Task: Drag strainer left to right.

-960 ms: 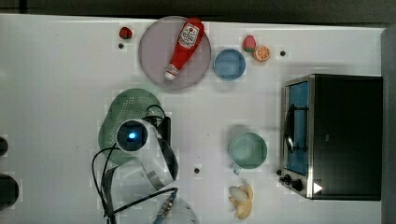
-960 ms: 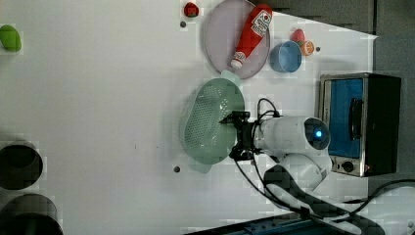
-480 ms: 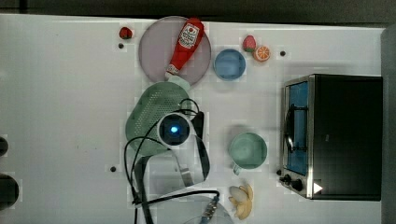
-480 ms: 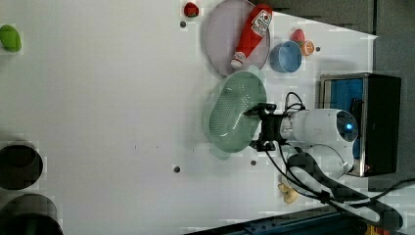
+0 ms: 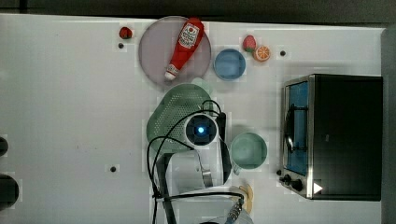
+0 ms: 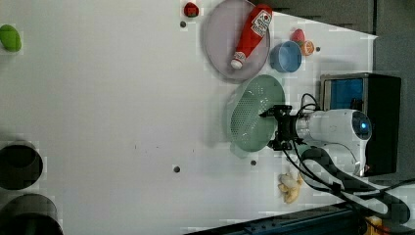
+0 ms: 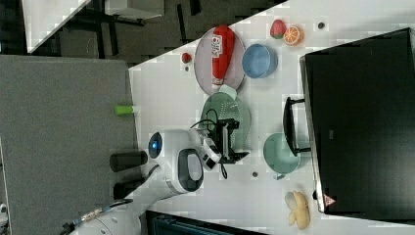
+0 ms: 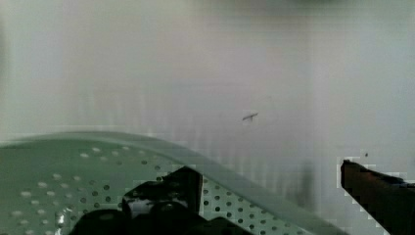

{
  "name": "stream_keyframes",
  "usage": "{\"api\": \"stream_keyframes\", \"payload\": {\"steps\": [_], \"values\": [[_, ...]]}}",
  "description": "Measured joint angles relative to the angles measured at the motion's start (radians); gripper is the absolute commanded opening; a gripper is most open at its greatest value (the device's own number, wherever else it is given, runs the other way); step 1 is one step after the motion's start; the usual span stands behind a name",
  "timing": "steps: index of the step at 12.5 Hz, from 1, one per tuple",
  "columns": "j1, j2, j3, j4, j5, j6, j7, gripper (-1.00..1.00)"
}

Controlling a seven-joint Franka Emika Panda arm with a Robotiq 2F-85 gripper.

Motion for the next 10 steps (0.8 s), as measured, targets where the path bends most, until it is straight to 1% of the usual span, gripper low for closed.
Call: {"api": "stream_keyframes", "payload": {"steps": [1,3,6,8,10], "values": [[0.006,-0.002,-0.024,0.000,0.018,0.006,-0.027,1.00],[0.004,-0.005,-0.070,-0.002,-0.011,0.004,-0.097,1.00],[0.003,-0.008,-0.139,0.000,-0.006,-0.027,-0.141,1.00],[-0.021,-0.009,-0.134,0.006,-0.005,-0.034,-0.158,1.00],[-0.022,-0.027,-0.126,0.002,-0.012,-0.029,-0.167,1.00]]}}
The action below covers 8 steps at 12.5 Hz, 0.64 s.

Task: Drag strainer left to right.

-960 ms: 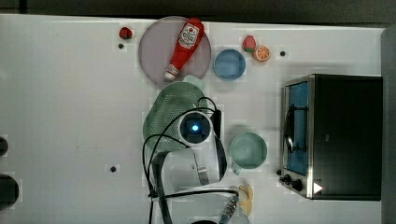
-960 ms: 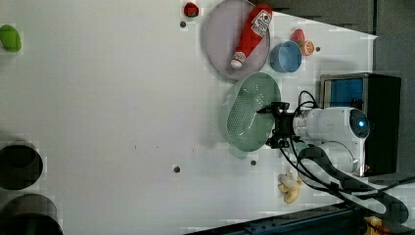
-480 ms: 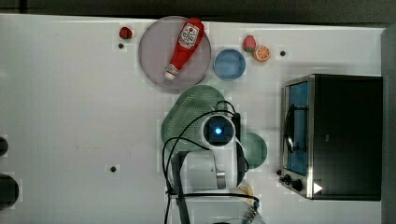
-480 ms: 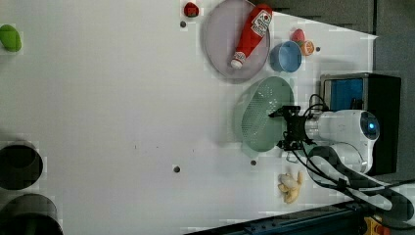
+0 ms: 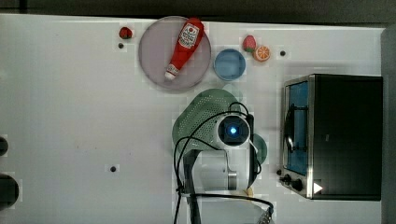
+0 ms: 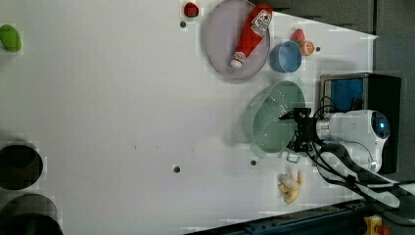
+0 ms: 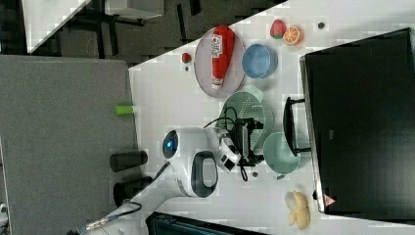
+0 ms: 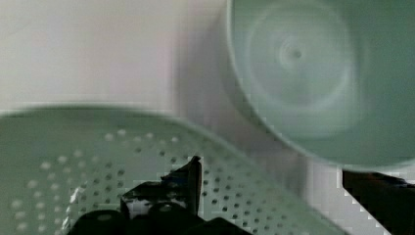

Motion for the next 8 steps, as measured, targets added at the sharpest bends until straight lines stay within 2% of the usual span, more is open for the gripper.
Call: {"api": "stream_keyframes", "payload": {"steps": [2,5,7,8], "values": [[0.001,-0.030,0.014,-0.006,0.036,-0.023,-0.040,1.00],[0.004,-0.144,0.056,-0.006,0.015,-0.176,-0.177,1.00],[0.001,-0.268,0.095,0.029,0.027,-0.383,-0.292,1.00],[0.006,-0.318,0.104,0.076,0.066,-0.489,-0.345,1.00]]}}
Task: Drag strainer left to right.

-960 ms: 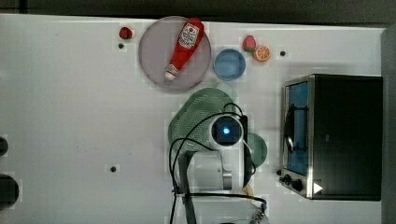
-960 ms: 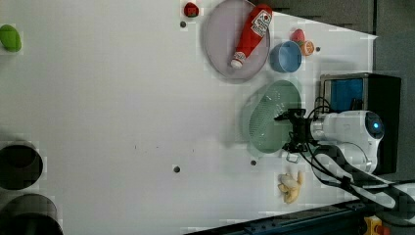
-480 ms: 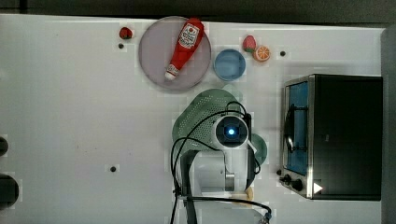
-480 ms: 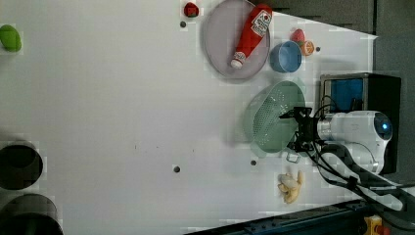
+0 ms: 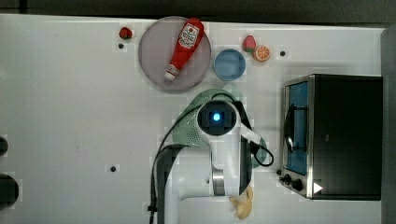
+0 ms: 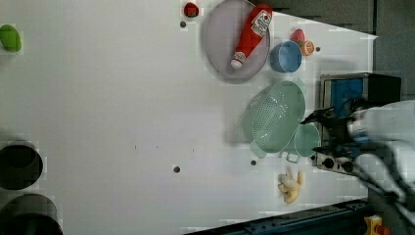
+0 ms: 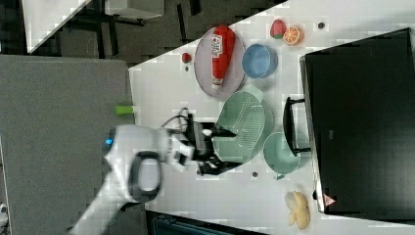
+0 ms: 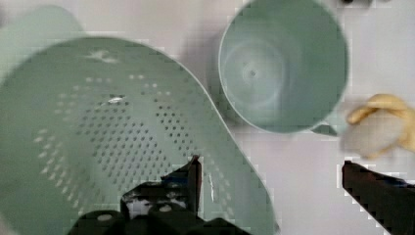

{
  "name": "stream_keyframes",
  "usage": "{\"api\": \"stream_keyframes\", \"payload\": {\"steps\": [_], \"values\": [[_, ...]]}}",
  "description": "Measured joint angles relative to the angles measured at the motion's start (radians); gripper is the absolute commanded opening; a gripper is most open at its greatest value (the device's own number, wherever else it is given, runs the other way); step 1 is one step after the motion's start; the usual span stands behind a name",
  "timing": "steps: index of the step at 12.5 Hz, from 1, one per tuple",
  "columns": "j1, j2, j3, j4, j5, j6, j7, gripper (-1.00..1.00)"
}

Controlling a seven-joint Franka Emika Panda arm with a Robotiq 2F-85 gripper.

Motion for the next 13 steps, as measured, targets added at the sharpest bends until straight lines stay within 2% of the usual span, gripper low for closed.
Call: {"api": "stream_keyframes", "payload": {"steps": [3,4,7,8,10,13], "values": [[0.012,-0.129,0.003,0.191,0.241,-0.264,-0.212,1.00],[0.013,-0.185,0.002,0.240,0.273,-0.324,-0.283,1.00],[0.021,-0.335,-0.004,0.398,0.214,-0.563,-0.406,1.00],[0.025,-0.359,-0.005,0.454,0.236,-0.640,-0.417,1.00],[0.021,-0.378,-0.001,0.522,0.244,-0.692,-0.443,1.00],[0.026,-0.377,-0.040,0.523,0.242,-0.698,-0.469,1.00]]}}
